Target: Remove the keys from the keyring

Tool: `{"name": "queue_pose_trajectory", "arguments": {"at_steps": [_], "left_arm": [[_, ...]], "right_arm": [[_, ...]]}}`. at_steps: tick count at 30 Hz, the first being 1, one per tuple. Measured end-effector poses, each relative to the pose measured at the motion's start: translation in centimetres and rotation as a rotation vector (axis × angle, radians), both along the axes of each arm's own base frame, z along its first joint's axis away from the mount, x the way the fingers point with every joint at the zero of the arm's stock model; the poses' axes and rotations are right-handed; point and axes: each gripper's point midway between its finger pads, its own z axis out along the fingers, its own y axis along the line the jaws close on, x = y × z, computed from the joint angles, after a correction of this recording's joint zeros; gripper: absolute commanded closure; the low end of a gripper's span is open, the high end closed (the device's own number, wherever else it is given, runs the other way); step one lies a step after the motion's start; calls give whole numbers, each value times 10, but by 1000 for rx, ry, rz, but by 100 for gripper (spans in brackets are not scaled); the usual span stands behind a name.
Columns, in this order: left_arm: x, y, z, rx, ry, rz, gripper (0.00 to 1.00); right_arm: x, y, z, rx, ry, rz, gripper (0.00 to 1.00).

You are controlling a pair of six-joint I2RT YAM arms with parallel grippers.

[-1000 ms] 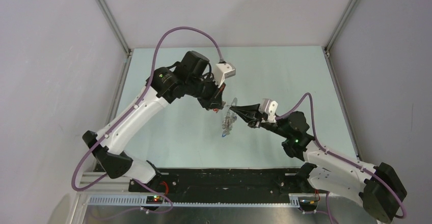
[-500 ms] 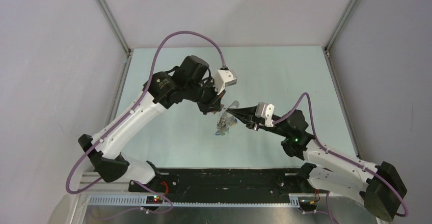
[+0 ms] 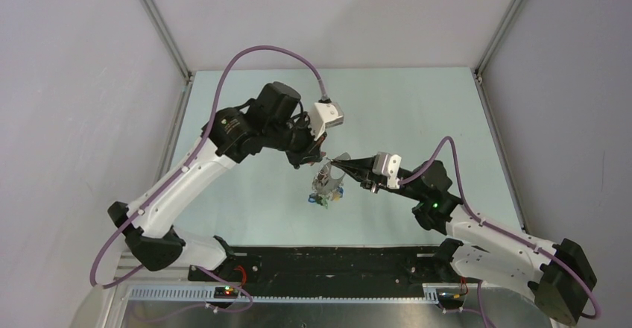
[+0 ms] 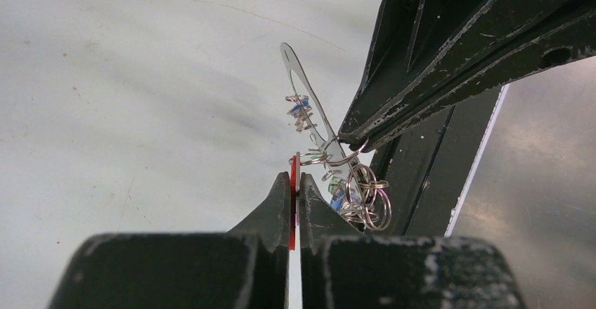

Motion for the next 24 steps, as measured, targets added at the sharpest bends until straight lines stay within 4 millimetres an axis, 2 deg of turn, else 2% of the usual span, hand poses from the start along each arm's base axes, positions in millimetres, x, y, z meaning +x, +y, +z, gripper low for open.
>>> {"name": "queue_pose_trajectory", "arguments": {"at_steps": [24], "left_arm": [[-6,6,14,-34,-50,-7,100]], "right_arm": [[-5,7,6,-35,-36,1,100]]}}
